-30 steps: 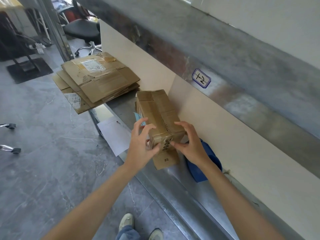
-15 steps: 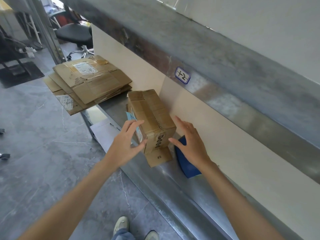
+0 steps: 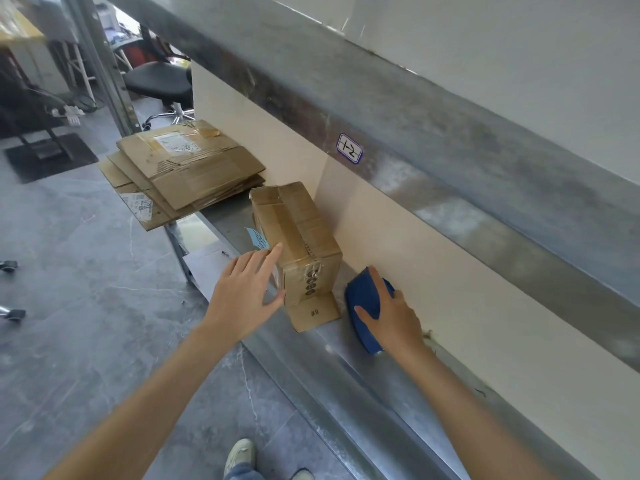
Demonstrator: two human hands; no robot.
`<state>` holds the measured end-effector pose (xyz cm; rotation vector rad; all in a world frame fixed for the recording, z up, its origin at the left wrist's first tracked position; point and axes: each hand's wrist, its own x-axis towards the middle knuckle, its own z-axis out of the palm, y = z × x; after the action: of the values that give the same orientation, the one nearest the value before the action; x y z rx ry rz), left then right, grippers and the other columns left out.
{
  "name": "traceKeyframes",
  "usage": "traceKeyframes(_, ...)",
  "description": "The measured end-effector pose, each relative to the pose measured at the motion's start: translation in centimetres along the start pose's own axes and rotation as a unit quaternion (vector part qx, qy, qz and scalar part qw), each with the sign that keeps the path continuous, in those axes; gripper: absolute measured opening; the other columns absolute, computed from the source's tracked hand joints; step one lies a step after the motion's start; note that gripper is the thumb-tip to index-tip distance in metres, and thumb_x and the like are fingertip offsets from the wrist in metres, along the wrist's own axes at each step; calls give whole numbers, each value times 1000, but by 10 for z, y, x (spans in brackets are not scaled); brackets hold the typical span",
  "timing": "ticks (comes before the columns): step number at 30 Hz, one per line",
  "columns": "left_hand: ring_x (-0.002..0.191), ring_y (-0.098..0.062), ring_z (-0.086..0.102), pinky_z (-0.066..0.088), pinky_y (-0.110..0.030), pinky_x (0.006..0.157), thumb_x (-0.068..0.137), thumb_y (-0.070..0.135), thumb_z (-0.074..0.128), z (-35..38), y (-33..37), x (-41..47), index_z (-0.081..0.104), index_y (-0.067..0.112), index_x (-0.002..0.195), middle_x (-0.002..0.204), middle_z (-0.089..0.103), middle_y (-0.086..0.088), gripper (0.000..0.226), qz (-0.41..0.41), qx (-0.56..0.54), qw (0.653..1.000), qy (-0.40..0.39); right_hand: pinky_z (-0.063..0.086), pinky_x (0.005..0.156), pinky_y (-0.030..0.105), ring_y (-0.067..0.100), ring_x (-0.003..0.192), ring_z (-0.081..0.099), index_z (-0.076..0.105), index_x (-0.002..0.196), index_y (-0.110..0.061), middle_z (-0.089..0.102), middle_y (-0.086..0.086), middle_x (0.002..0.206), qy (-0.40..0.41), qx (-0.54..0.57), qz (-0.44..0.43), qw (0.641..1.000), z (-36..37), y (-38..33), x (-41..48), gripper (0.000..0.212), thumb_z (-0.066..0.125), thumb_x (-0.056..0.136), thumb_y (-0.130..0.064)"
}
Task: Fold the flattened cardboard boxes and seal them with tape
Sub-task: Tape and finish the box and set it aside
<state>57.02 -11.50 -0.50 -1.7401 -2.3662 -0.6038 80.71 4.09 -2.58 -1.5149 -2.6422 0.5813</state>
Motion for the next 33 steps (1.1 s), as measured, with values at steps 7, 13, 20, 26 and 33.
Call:
traceKeyframes(7, 121, -26, 57, 45, -42, 103, 85, 36, 72, -4, -2, -3, 46, 11, 146, 132, 61, -5, 71, -13, 1, 1000, -9, 43, 46, 32, 18, 49, 50, -14, 155, -40, 59, 10, 69, -78, 40, 26, 996, 15, 8, 3, 88, 54, 100, -34)
traceKeyframes(13, 123, -27, 56, 42, -45, 107, 83, 35, 76, -7, -6, -4, 51, 13, 141, 133, 61, -5, 67, -29, -2, 1000, -7, 55, 63, 47, 39, 73, 65, -12, 148, -52, 66, 27, 100, -98, 116, 49, 987, 8, 8, 7, 95, 62, 97, -23)
traceKeyframes(20, 122, -29, 58, 42, -48, 107, 83, 30, 76, -10, -6, -6, 54, 12, 137, 131, 62, -6, 61, -29, -11, 999, -10, 42, 48, 33, 21, 52, 51, 0, 157, -38, 61, 14, 74, -70, 80, 38, 994, 5, 6, 7, 85, 59, 99, -18)
traceKeyframes(26, 124, -28, 57, 41, -47, 109, 84, 26, 76, -16, -7, -4, 56, 12, 136, 132, 61, -6, 58, -30, -23, 999, -9, 51, 63, 44, 32, 62, 59, 27, 152, -37, 66, 21, 83, -23, 104, 8, 994, -8, 3, 3, 59, 52, 101, -19)
traceKeyframes(33, 125, -27, 54, 40, -43, 107, 88, 25, 72, -20, -8, 5, 58, 11, 133, 134, 60, -5, 49, -30, -57, 998, 1, 53, 65, 41, 25, 67, 63, 40, 141, -44, 70, 1, 88, 108, 108, -74, 986, -61, -18, -6, 55, 63, 92, -49)
